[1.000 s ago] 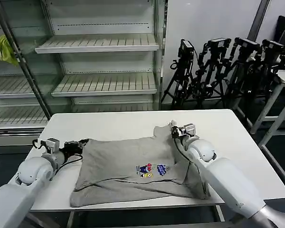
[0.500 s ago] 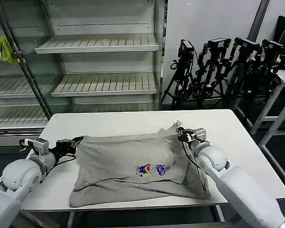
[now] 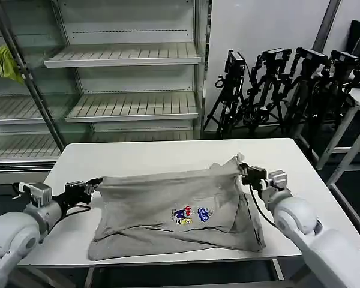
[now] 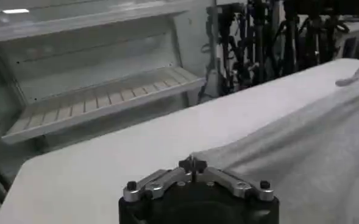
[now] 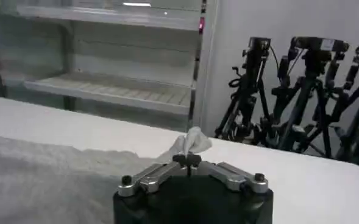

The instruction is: Fold and organize the clothes.

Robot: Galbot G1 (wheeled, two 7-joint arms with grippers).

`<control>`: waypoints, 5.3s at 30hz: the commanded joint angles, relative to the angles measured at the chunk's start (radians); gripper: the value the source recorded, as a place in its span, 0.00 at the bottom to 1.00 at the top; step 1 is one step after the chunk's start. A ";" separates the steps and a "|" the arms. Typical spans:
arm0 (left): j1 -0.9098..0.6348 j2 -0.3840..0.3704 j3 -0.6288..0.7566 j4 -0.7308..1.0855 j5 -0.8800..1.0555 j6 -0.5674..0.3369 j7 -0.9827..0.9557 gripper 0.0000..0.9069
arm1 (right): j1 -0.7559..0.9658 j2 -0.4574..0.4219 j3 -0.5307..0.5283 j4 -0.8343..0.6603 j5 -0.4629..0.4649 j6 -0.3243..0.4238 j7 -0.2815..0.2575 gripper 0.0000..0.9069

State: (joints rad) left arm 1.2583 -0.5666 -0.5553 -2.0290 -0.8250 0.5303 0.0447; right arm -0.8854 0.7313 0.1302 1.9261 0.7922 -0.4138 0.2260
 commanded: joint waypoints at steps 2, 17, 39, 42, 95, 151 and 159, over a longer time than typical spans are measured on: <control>0.210 0.053 -0.082 -0.120 -0.011 0.007 -0.018 0.04 | -0.190 -0.116 0.102 0.167 0.013 0.003 0.001 0.00; 0.344 0.096 -0.247 -0.184 -0.006 0.020 -0.023 0.03 | -0.256 -0.133 0.090 0.218 -0.023 0.000 0.005 0.00; 0.503 0.090 -0.318 -0.240 0.016 0.046 -0.024 0.04 | -0.261 -0.121 0.066 0.188 -0.057 0.009 -0.013 0.00; 0.508 0.082 -0.313 -0.234 0.024 0.046 -0.025 0.04 | -0.267 -0.128 0.058 0.191 -0.059 0.006 -0.009 0.00; 0.418 -0.256 -0.217 -0.220 -0.120 0.049 -0.158 1.00 | -0.371 -0.088 0.554 0.450 0.026 -0.019 0.022 1.00; 0.288 -0.306 -0.112 -0.039 0.003 0.046 -0.098 0.04 | -0.523 0.025 0.591 0.534 -0.026 -0.002 0.019 1.00; 0.244 -0.211 -0.199 0.117 0.001 0.046 -0.096 0.04 | -0.511 0.030 0.588 0.503 -0.025 0.007 0.014 1.00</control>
State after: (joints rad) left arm 1.5398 -0.8446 -0.6897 -2.0427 -0.8206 0.5764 -0.0500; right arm -1.3932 0.7626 0.7175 2.4381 0.7681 -0.4058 0.2390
